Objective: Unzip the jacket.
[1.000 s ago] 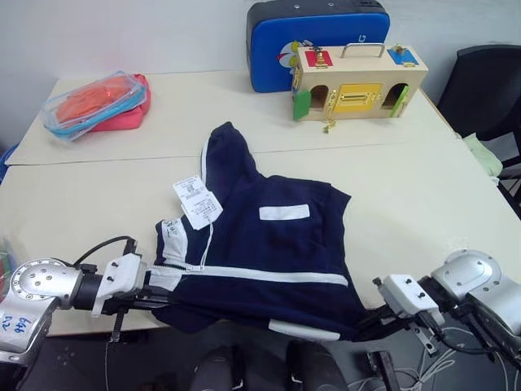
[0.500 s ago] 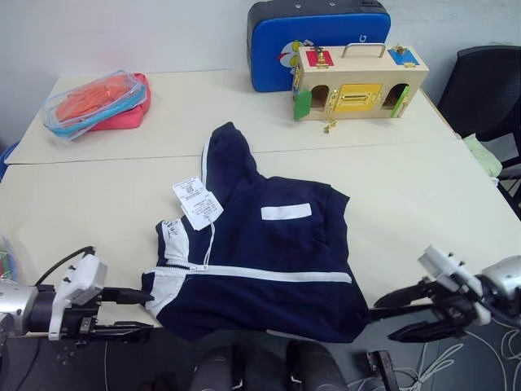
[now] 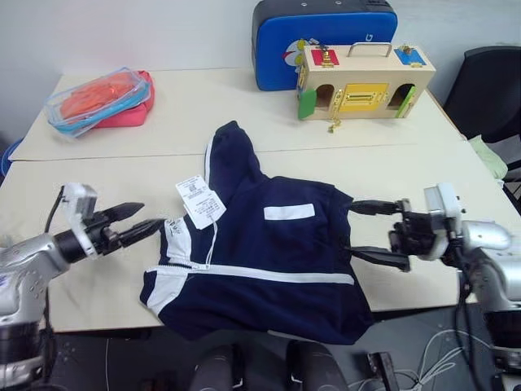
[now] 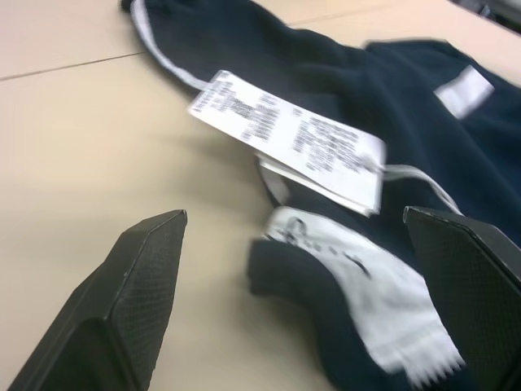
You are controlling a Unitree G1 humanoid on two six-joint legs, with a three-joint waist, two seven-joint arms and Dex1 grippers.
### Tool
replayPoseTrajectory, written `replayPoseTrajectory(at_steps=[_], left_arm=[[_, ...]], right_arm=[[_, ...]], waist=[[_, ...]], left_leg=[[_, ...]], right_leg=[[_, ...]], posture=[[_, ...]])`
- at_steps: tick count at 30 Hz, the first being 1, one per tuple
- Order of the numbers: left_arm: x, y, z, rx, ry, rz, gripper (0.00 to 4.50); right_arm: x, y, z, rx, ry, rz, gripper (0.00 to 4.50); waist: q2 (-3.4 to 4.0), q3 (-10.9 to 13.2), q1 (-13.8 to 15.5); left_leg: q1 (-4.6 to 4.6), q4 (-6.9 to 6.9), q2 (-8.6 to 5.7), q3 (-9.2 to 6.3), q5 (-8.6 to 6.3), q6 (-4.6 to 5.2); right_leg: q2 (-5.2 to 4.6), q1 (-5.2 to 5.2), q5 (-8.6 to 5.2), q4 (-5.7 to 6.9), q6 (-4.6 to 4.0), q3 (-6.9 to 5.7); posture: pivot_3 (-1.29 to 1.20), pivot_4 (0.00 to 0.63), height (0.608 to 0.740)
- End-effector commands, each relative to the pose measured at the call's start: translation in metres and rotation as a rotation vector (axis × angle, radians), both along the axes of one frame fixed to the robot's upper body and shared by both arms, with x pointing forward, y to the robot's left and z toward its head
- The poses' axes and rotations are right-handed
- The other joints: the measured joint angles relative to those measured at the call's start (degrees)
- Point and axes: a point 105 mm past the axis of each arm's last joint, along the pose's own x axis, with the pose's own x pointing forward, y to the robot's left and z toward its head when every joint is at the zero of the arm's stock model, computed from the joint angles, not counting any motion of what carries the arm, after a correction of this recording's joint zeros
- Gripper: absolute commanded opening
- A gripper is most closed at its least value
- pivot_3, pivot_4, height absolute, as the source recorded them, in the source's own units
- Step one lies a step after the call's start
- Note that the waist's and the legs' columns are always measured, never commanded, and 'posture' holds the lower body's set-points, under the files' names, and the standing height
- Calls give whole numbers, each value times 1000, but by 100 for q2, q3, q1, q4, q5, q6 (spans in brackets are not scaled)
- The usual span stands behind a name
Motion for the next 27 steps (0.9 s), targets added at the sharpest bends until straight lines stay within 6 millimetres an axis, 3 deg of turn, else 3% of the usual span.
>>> replayPoseTrajectory(at_steps=[1, 4, 9, 23, 27], left_arm=[[22, -13, 4, -103, 54, -4, 4485], [38, -28, 3, -176, 125, -42, 4485], [39, -38, -17, -118, 254, -106, 4485], [49, -56, -6, -129, 97, -191, 175], [42, -62, 4, -153, 19, -262, 32]], right_arm=[[-4, 16, 6, 23, -121, -33, 4500], [-4, 21, -1, 33, -114, -74, 4500], [-5, 20, 0, 35, -130, -111, 4500], [-10, 11, -16, 3, -107, -171, 4500], [-11, 8, -19, -6, -98, -183, 4500]], waist=[[-6, 0, 38], [-22, -5, 93], [-23, -4, 49], [-29, -3, 87], [-29, -3, 86]], left_leg=[[-2, 6, 0, 0, 2, 3], [-7, 21, -3, 2, 4, 9], [-7, 28, -2, 17, 4, 14], [-11, 36, 3, 17, 6, 10], [-11, 37, 3, 17, 6, 10]], right_leg=[[6, 1, 3, -1, 6, 2], [19, 1, 10, -1, 18, 8], [18, -3, 16, -1, 28, 29], [15, -11, 16, -1, 26, 35], [15, -11, 16, -1, 26, 35]], posture=[[0, 150, 740], [0, 150, 740], [0, 150, 740], [0, 150, 740], [0, 150, 740]])
